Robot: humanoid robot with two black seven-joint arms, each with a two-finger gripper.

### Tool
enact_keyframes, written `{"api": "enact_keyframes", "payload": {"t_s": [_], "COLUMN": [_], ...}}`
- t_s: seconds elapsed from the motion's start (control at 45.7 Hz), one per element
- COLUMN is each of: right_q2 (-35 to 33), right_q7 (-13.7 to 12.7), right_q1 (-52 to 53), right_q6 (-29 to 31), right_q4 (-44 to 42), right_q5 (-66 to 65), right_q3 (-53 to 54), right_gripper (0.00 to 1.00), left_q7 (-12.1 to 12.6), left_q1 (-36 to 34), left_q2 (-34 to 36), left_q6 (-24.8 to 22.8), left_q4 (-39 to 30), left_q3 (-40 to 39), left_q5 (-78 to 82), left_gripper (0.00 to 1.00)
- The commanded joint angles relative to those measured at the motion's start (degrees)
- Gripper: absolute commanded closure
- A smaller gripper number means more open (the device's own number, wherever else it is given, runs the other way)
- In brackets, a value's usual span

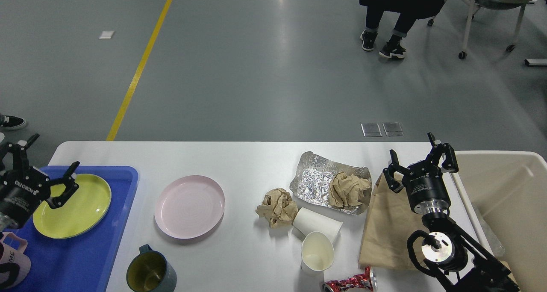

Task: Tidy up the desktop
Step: 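Lift the left gripper up and away from the blue tray, then lower the left gripper toward the dark teal mug near the tray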

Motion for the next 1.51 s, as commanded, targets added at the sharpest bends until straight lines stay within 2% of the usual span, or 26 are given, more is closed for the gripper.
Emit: {"api": "enact_keyframes", "payload": {"t_s": [0.0, 0.197, 0.328, 0.416, 0.46, 0.657, 0.832, 1.007, 1.051, 1.116, 1.226, 1.357, 1.489], "right_q2": [0.00, 0.00, 0.00, 0.00, 0.00, 0.00, 0.00, 0.00, 0.00, 0.00, 0.00, 0.09, 0.00], "right_q7": [0.00, 0.00, 0.00, 0.00, 0.00, 0.00, 0.00, 0.00, 0.00, 0.00, 0.00, 0.00, 0.00], "right_q1": [0.00, 0.00, 0.00, 0.00, 0.00, 0.00, 0.00, 0.00, 0.00, 0.00, 0.00, 0.00, 0.00], "right_q6": [0.00, 0.00, 0.00, 0.00, 0.00, 0.00, 0.00, 0.00, 0.00, 0.09, 0.09, 0.00, 0.00], "right_q4": [0.01, 0.01, 0.01, 0.01, 0.01, 0.01, 0.01, 0.01, 0.01, 0.01, 0.01, -0.08, -0.08], "right_q5": [-0.01, -0.01, -0.01, -0.01, -0.01, -0.01, -0.01, -0.01, -0.01, -0.01, -0.01, -0.01, -0.01], "right_q3": [0.00, 0.00, 0.00, 0.00, 0.00, 0.00, 0.00, 0.00, 0.00, 0.00, 0.00, 0.00, 0.00], "right_gripper": [0.00, 0.00, 0.00, 0.00, 0.00, 0.00, 0.00, 0.00, 0.00, 0.00, 0.00, 0.00, 0.00], "left_q7": [0.15, 0.24, 0.50, 0.59, 0.50, 0.33, 0.67, 0.85, -0.20, -0.46, -0.11, -0.11, -0.46], "left_q1": [-6.50, -12.12, -21.52, -30.74, -37.77, -63.79, -82.87, -96.05, -99.04, -101.78, -105.03, -111.70, -123.82], "left_q2": [7.65, 15.30, 19.69, 23.21, 24.09, 22.87, 15.85, 3.72, 1.26, -2.26, -8.94, -13.42, -19.66], "left_q6": [-0.51, -0.51, -0.51, -0.60, -0.60, -0.86, -0.60, -0.95, -1.13, -1.39, -3.76, -7.10, -10.18], "left_q4": [1.81, 2.08, 1.46, 1.47, 1.38, 1.47, 1.99, 1.29, 0.94, 0.06, -3.63, -8.46, -20.22], "left_q3": [10.55, 19.43, 30.93, 43.93, 53.33, 87.52, 108.98, 130.07, 134.82, 140.27, 143.36, 145.91, 150.30], "left_q5": [-0.01, -0.28, -0.28, -0.28, -0.10, -0.10, -0.19, -0.01, -0.45, -0.54, -0.54, -0.54, -0.71], "left_gripper": [0.01, 0.01, 0.01, 0.01, 0.01, 0.01, 0.01, 0.01, 0.01, 0.00, 0.01, 0.00, 0.01]}}
